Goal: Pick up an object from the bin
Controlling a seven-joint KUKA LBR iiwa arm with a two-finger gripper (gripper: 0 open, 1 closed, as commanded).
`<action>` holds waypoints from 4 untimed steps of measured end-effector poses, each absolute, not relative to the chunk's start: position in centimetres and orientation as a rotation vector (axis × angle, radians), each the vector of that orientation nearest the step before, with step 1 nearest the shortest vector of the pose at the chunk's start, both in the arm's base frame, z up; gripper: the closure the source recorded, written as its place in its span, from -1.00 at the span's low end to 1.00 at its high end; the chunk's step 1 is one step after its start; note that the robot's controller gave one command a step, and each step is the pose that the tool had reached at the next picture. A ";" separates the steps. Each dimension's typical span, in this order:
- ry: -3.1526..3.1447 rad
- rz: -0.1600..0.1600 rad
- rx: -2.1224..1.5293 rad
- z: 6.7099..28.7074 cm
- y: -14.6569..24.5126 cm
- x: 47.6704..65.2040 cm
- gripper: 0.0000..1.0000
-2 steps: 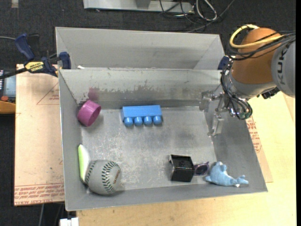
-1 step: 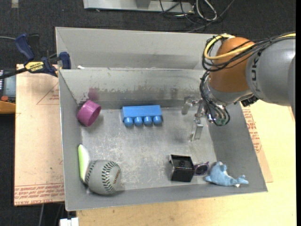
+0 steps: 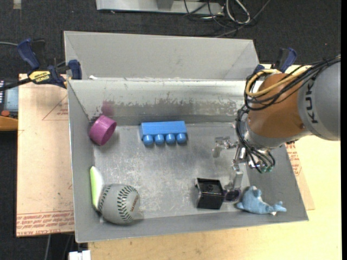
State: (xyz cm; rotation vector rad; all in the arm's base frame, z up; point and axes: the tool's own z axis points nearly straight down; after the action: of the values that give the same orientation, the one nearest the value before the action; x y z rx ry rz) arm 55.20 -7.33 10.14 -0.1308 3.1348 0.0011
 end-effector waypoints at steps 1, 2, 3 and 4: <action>3.148 0.003 -0.167 10.6 -7.2 53.4 -1.00; 3.155 0.006 -0.163 12.0 -6.9 53.8 -1.00; 3.122 0.006 -0.406 15.7 -6.5 53.7 -1.00; 3.112 0.007 -0.458 12.0 -5.6 53.3 -1.00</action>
Offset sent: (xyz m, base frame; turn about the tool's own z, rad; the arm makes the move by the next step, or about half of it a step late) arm -0.0149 -0.0109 -0.0314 -0.0474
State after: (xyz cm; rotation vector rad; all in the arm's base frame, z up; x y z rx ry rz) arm 53.33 -5.62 12.03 -0.4584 3.1119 0.0070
